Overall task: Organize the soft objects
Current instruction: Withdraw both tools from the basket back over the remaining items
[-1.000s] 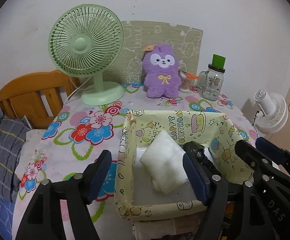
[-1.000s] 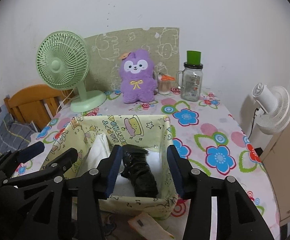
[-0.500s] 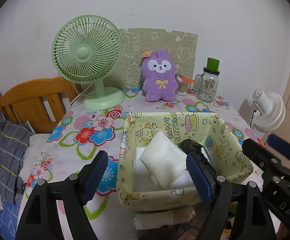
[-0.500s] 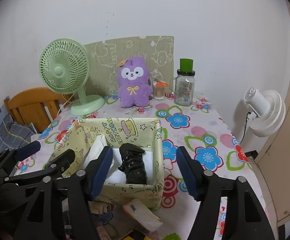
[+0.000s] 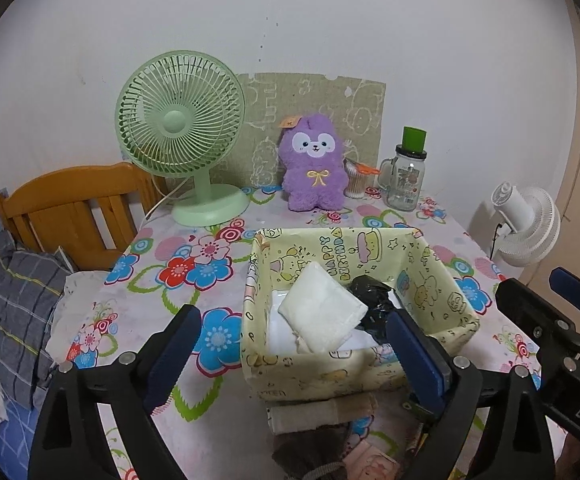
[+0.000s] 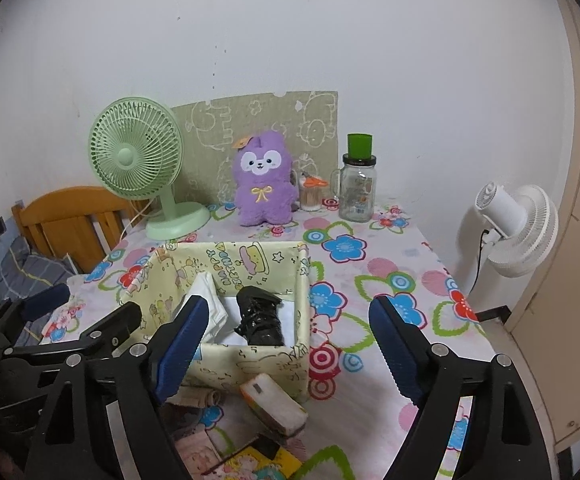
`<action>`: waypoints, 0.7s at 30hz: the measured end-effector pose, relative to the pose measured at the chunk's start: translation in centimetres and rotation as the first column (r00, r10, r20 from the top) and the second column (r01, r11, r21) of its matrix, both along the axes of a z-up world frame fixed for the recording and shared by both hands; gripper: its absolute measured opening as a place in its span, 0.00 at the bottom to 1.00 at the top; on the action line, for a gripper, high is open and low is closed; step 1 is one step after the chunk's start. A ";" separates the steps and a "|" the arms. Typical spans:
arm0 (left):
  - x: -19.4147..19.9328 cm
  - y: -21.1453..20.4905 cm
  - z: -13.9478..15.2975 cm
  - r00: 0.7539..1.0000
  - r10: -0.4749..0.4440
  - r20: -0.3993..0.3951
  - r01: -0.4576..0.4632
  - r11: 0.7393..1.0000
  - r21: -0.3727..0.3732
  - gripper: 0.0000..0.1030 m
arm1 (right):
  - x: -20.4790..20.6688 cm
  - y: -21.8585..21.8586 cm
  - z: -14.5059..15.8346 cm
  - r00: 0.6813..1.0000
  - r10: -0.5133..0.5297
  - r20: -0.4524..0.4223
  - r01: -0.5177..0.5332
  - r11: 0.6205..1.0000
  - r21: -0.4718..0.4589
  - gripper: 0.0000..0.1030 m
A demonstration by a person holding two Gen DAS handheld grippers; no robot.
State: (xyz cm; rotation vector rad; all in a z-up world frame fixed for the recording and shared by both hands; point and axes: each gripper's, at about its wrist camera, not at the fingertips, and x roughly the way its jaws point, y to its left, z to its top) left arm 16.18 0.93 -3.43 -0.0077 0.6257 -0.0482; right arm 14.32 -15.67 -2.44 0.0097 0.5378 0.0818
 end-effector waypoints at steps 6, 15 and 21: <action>-1.5 -0.2 0.5 1.000 -0.005 0.019 0.005 1.000 -0.002 0.93 | -1.5 -0.3 0.5 1.000 -0.001 0.013 0.001 1.000 -0.004 0.82; -3.8 -0.3 1.2 0.999 -0.016 0.045 0.017 1.000 -0.007 0.94 | -3.3 -1.0 1.1 1.000 -0.002 0.022 0.002 1.000 -0.002 0.83; -5.0 -0.4 1.5 0.998 -0.022 0.059 0.023 1.000 -0.012 0.98 | -4.3 -1.2 1.3 1.000 -0.006 0.028 0.006 1.000 -0.004 0.83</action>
